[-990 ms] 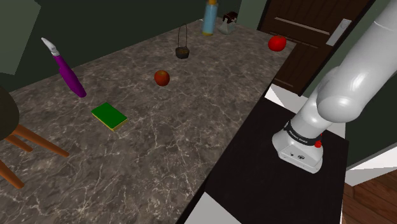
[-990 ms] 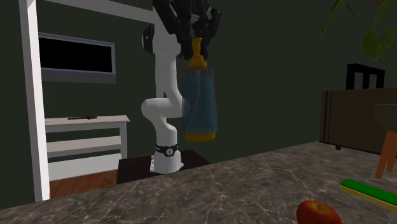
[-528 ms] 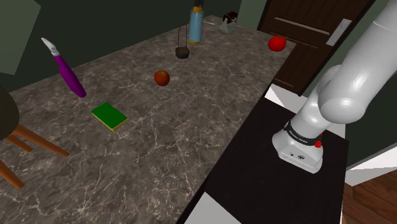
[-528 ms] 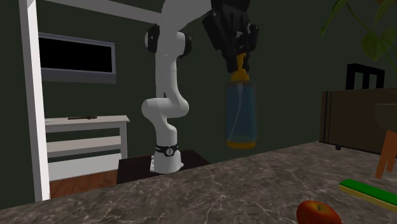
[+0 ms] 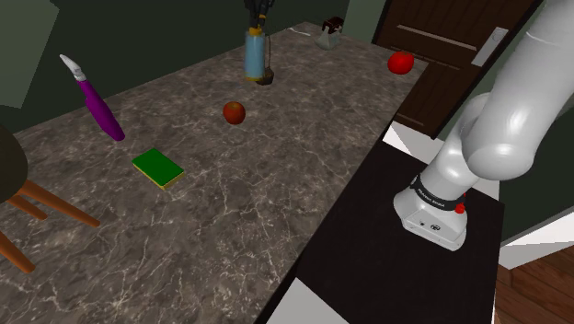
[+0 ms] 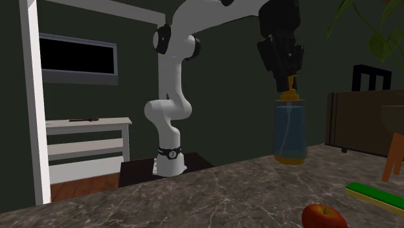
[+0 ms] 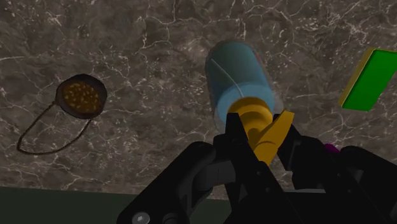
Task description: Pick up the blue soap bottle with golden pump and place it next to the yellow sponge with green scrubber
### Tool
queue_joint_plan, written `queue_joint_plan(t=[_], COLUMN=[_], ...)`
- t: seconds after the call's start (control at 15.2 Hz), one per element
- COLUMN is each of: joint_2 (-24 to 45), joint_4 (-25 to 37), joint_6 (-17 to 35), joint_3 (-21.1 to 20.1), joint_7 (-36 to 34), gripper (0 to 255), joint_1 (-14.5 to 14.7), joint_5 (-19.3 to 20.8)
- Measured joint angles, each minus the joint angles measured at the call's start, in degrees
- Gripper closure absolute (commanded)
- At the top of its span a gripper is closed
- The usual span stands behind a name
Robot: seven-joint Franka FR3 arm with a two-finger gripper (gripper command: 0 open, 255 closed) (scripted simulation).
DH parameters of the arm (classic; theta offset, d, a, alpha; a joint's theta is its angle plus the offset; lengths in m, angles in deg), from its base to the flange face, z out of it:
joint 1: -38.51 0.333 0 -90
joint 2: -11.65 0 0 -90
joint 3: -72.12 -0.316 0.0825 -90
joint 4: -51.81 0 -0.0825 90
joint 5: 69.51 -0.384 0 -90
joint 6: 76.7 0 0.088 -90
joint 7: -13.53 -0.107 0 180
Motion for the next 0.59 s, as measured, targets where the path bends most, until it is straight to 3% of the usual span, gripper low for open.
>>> queue_joint_plan(t=[0.59], joint_2=[9.2], joint_4=[7.9], joint_6=[1.9], joint_3=[-4.0], joint_7=[-10.2], gripper=[255], joint_1=[6.0], joint_5=[1.8])
